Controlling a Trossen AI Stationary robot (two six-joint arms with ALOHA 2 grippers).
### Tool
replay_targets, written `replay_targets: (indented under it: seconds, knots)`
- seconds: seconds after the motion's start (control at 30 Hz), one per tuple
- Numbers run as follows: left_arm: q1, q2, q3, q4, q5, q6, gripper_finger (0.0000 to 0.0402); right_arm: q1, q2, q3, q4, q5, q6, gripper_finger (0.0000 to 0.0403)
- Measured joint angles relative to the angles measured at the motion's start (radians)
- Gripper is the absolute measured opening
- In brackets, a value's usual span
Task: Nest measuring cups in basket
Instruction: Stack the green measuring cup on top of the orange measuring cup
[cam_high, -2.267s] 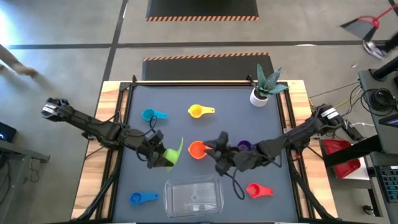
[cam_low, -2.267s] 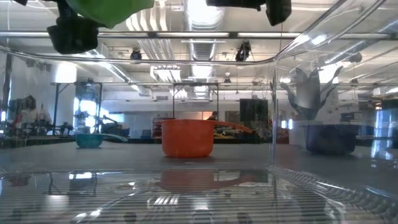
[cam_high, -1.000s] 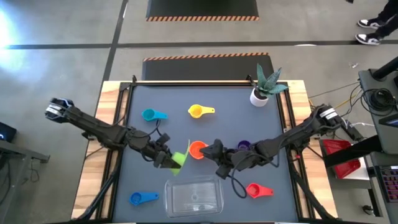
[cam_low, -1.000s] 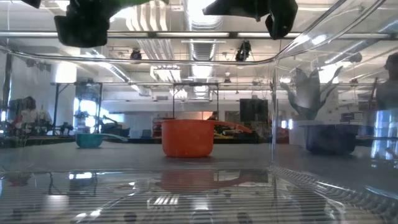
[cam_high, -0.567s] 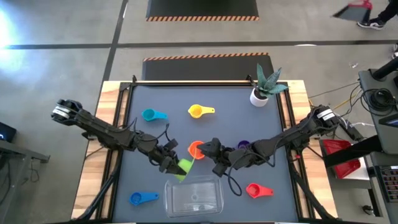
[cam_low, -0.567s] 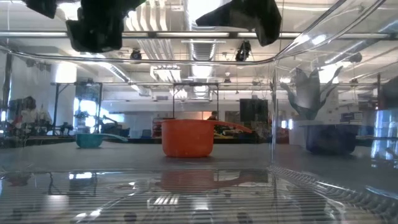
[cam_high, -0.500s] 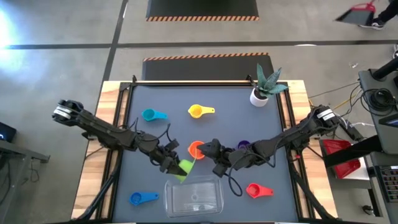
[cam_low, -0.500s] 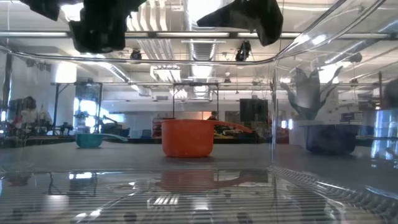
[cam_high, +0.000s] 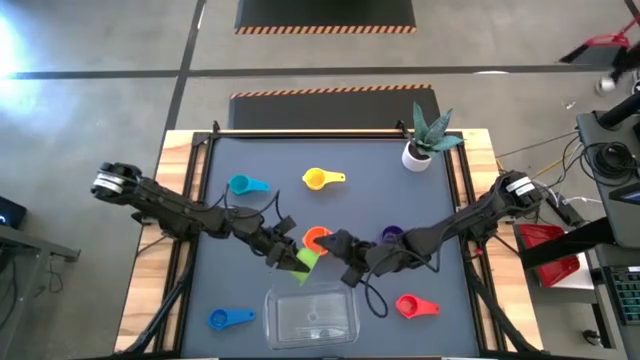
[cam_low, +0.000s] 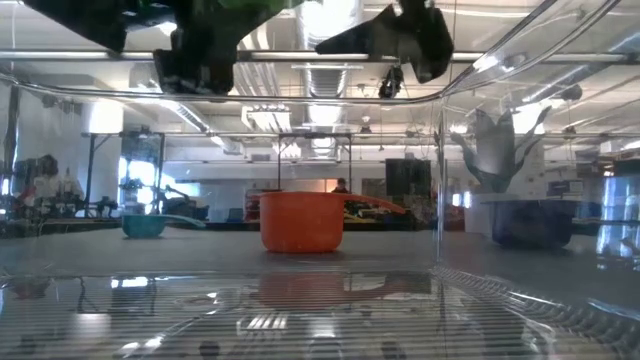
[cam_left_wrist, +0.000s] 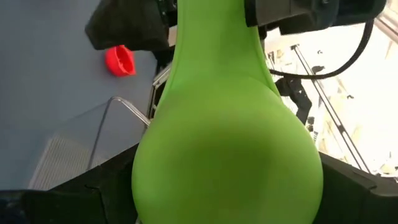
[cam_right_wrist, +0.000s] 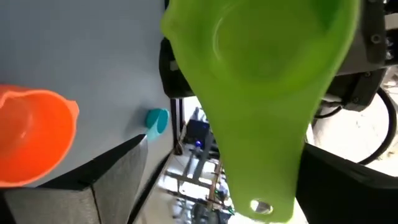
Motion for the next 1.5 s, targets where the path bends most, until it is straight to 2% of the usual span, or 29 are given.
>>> replay_targets:
  seconds: [0.2,0.43,0.97,1.1,1.23,1.3,1.5]
  knots:
    - [0.001,0.006,0.000,0.010,0.001,0.002,0.0319,0.000,0.093,0.002,0.186,0.141,-0.153,0.0325]
    - [-0.001,0.012,-0.001,0.014,0.011,0.008,0.0319,0.001,0.174,0.002,0.386,0.179,-0.306,0.0284]
    - [0.014,0.013,-0.004,-0.002,0.028,0.018,0.0319,0.031,0.167,0.002,0.409,0.222,-0.321,0.0116]
    - [0.021,0.013,-0.004,-0.018,0.025,0.047,0.0321,0.031,0.168,0.001,0.403,0.241,-0.315,0.0115]
    - [0.025,0.013,-0.004,-0.019,0.006,0.068,0.0374,0.034,0.168,-0.001,0.396,0.243,-0.296,0.0113]
    - [0.034,0.011,-0.003,-0.019,0.005,0.071,0.0385,0.035,0.168,-0.001,0.385,0.239,-0.291,0.0113]
    - [0.066,0.003,-0.003,-0.032,0.073,0.076,0.0350,0.035,0.168,-0.001,0.342,0.233,-0.230,0.0108]
